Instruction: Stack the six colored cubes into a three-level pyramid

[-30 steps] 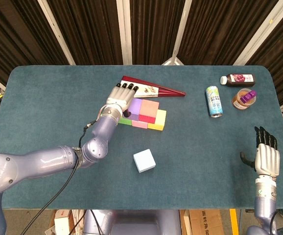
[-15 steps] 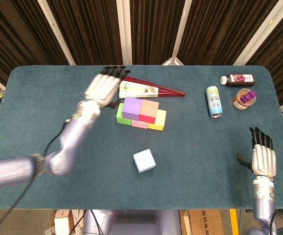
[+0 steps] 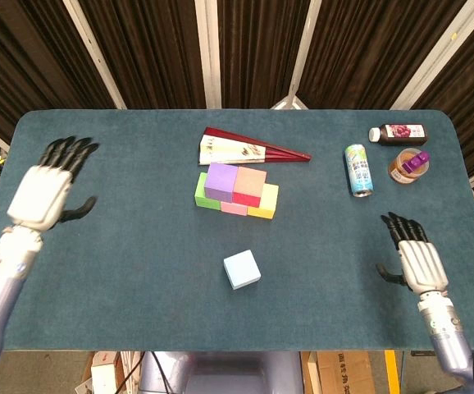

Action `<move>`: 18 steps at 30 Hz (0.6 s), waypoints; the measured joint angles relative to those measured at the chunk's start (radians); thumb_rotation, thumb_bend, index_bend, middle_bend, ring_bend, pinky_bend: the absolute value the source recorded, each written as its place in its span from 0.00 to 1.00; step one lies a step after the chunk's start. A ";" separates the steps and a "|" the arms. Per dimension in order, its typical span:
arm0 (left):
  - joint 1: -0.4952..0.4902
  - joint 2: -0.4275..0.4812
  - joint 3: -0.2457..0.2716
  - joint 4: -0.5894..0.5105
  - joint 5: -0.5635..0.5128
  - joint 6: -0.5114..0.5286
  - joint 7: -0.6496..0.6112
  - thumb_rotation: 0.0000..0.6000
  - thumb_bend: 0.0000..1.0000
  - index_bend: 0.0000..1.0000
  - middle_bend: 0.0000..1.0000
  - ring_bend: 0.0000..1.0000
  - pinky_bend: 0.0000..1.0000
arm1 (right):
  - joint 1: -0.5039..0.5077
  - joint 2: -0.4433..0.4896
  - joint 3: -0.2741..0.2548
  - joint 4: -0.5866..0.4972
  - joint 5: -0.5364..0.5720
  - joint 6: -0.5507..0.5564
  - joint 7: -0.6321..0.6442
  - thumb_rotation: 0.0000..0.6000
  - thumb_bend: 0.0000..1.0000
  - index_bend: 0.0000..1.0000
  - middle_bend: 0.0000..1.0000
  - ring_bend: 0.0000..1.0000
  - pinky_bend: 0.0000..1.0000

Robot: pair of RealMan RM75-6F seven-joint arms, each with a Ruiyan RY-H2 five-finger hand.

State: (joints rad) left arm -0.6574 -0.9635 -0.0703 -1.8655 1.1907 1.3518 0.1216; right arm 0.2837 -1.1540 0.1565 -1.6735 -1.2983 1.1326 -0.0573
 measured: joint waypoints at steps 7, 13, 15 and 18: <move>0.155 -0.031 0.059 0.075 0.078 0.113 -0.073 1.00 0.40 0.10 0.05 0.00 0.00 | 0.069 0.107 -0.018 -0.079 -0.034 -0.126 0.003 1.00 0.33 0.03 0.05 0.00 0.00; 0.240 -0.087 0.064 0.162 0.067 0.150 -0.128 1.00 0.40 0.10 0.03 0.00 0.00 | 0.116 0.161 -0.044 -0.137 -0.122 -0.196 0.046 1.00 0.28 0.03 0.05 0.00 0.00; 0.260 -0.108 0.066 0.184 0.063 0.153 -0.128 1.00 0.40 0.10 0.03 0.00 0.00 | 0.129 0.164 -0.056 -0.151 -0.154 -0.207 0.049 1.00 0.28 0.03 0.05 0.00 0.00; 0.282 -0.133 0.070 0.204 0.051 0.146 -0.113 1.00 0.40 0.10 0.03 0.00 0.00 | 0.147 0.161 -0.073 -0.174 -0.181 -0.225 0.027 1.00 0.28 0.03 0.05 0.00 0.00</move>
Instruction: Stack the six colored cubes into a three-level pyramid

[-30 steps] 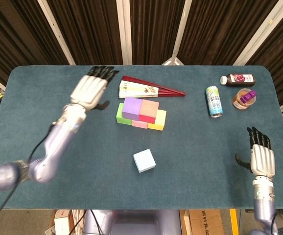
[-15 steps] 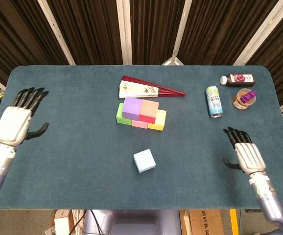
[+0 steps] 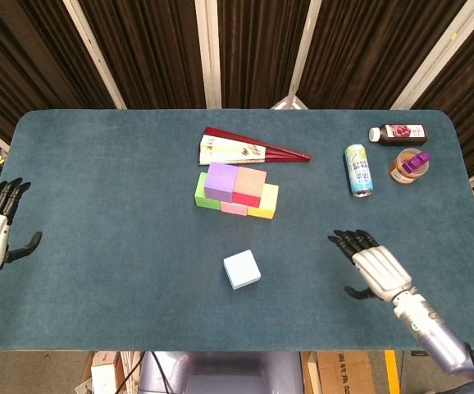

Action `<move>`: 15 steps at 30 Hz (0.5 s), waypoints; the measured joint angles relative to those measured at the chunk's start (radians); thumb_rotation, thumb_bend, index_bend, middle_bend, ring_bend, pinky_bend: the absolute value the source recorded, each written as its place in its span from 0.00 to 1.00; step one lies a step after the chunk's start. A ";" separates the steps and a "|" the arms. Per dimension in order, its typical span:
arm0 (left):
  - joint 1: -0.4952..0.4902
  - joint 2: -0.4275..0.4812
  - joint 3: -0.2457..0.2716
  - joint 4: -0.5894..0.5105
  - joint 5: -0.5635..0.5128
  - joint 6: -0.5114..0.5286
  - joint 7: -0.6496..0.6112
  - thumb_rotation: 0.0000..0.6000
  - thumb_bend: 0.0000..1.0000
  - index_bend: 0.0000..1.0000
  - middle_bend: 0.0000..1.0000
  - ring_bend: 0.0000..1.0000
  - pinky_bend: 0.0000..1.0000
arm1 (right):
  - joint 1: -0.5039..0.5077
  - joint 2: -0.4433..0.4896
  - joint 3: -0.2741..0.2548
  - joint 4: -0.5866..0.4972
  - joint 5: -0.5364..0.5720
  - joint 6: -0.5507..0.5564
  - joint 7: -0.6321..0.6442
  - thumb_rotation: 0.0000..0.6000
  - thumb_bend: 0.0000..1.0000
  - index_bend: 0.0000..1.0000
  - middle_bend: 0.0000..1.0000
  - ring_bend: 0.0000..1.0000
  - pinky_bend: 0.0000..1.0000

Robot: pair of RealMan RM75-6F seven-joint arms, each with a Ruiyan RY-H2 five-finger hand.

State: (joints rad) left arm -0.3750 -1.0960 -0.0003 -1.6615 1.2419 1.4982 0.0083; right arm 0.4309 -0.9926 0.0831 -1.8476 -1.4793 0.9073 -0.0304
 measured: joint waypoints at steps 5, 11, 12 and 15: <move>0.030 -0.051 -0.001 0.034 -0.019 -0.005 0.038 1.00 0.40 0.10 0.03 0.00 0.00 | 0.020 -0.030 -0.015 -0.032 -0.013 -0.017 -0.050 1.00 0.28 0.03 0.05 0.00 0.00; 0.063 -0.115 -0.015 0.107 0.005 0.025 0.025 1.00 0.40 0.10 0.03 0.00 0.00 | 0.051 -0.105 -0.007 -0.042 0.020 -0.028 -0.144 1.00 0.28 0.03 0.05 0.00 0.00; 0.067 -0.120 -0.017 0.118 0.009 0.024 0.016 1.00 0.40 0.10 0.03 0.00 0.00 | 0.060 -0.123 -0.003 -0.043 0.036 -0.032 -0.165 1.00 0.28 0.03 0.05 0.00 0.00; 0.075 -0.136 -0.028 0.146 0.025 0.024 0.000 1.00 0.40 0.10 0.03 0.00 0.00 | 0.089 -0.160 0.008 -0.047 0.083 -0.052 -0.204 1.00 0.28 0.03 0.05 0.00 0.00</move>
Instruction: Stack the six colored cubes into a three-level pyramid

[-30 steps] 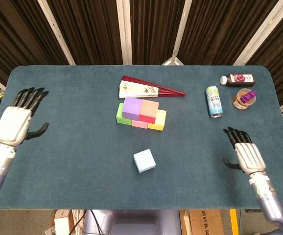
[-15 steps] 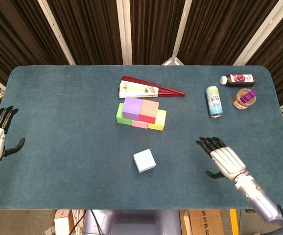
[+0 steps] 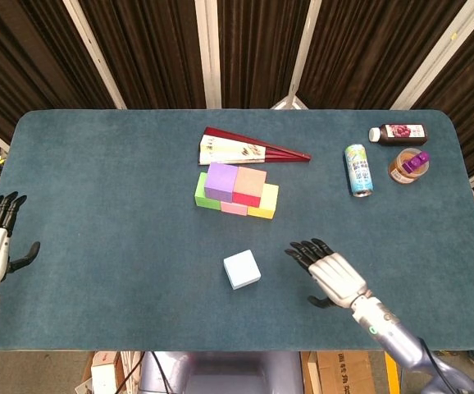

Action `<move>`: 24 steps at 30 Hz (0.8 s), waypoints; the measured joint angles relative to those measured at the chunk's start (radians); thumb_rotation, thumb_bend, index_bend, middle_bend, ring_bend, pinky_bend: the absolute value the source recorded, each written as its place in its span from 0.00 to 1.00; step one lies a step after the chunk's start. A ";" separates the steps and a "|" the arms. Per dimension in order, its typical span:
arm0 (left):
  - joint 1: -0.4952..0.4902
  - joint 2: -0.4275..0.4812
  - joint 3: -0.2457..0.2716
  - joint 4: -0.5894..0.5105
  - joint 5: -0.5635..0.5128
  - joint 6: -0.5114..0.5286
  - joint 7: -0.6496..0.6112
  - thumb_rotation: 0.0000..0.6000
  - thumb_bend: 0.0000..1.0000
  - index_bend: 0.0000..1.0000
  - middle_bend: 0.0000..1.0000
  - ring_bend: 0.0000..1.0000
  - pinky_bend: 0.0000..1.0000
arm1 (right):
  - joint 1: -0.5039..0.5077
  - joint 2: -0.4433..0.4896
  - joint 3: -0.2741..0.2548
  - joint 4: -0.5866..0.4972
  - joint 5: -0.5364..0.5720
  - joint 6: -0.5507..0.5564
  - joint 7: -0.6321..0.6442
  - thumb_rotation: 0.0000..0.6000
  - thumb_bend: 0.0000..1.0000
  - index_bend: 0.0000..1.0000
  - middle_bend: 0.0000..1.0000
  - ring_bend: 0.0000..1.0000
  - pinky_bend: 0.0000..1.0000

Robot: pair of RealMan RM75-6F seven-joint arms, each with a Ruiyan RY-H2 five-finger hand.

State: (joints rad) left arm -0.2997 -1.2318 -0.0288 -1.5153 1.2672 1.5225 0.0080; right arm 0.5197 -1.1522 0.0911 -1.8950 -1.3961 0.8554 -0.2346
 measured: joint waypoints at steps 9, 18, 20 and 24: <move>0.017 -0.032 -0.038 0.043 0.023 0.014 0.010 1.00 0.40 0.10 0.02 0.00 0.00 | 0.109 -0.090 0.035 -0.008 0.180 -0.067 -0.159 1.00 0.28 0.03 0.04 0.00 0.00; 0.024 -0.055 -0.077 0.088 -0.001 -0.018 0.002 1.00 0.40 0.10 0.02 0.00 0.00 | 0.256 -0.218 0.067 0.016 0.413 -0.079 -0.329 1.00 0.28 0.04 0.04 0.00 0.00; 0.027 -0.054 -0.086 0.087 -0.007 -0.025 0.003 1.00 0.40 0.10 0.02 0.00 0.00 | 0.288 -0.238 0.071 0.019 0.458 -0.067 -0.363 1.00 0.28 0.04 0.04 0.00 0.00; 0.032 -0.055 -0.097 0.089 -0.011 -0.034 0.004 1.00 0.40 0.10 0.02 0.00 0.00 | 0.347 -0.260 0.079 0.018 0.536 -0.034 -0.418 1.00 0.28 0.05 0.05 0.00 0.00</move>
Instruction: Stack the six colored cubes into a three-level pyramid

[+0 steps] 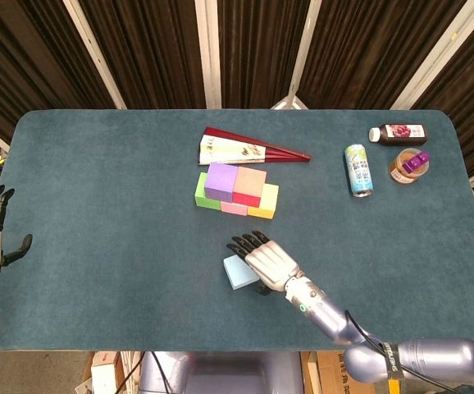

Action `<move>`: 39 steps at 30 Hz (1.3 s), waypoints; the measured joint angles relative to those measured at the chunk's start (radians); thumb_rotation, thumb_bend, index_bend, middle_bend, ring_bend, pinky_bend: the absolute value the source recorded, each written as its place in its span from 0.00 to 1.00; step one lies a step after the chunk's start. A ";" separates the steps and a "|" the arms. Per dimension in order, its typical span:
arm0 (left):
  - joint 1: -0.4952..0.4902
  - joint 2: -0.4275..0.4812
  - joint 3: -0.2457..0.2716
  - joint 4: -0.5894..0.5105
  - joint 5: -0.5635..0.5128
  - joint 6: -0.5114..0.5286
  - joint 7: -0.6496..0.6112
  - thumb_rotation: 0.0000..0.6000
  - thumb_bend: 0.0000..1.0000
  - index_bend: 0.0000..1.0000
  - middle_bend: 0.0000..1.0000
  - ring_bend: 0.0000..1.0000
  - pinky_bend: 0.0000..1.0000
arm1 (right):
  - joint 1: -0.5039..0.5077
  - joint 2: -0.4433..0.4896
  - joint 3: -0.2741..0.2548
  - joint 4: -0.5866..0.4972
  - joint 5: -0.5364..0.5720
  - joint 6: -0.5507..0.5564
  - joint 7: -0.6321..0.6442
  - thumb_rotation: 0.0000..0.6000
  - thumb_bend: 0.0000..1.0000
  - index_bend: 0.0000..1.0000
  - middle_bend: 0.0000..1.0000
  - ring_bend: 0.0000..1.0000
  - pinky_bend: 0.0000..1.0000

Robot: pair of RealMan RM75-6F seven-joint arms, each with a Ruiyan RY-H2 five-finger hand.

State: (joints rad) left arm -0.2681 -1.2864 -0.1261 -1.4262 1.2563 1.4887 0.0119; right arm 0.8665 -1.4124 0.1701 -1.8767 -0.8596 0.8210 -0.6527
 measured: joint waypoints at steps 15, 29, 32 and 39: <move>0.017 -0.001 -0.029 -0.001 0.007 -0.012 -0.005 1.00 0.40 0.11 0.02 0.00 0.00 | 0.121 -0.010 -0.025 -0.031 0.166 0.055 -0.083 1.00 0.28 0.08 0.12 0.00 0.00; 0.024 0.001 -0.045 -0.012 -0.005 -0.037 0.008 1.00 0.40 0.12 0.01 0.00 0.00 | 0.166 -0.064 -0.053 0.018 0.184 0.074 -0.059 1.00 0.28 0.23 0.24 0.04 0.00; 0.026 0.002 -0.049 -0.012 -0.007 -0.042 0.011 1.00 0.40 0.12 0.01 0.00 0.00 | 0.173 -0.071 -0.055 0.027 0.187 0.078 -0.051 1.00 0.28 0.23 0.25 0.05 0.00; 0.028 0.001 -0.057 -0.011 -0.007 -0.047 0.011 1.00 0.40 0.13 0.01 0.00 0.00 | 0.188 -0.081 -0.062 0.047 0.194 0.094 -0.046 1.00 0.28 0.23 0.25 0.05 0.00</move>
State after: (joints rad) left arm -0.2400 -1.2857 -0.1826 -1.4369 1.2495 1.4413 0.0233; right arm 1.0541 -1.4935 0.1081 -1.8301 -0.6651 0.9150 -0.6983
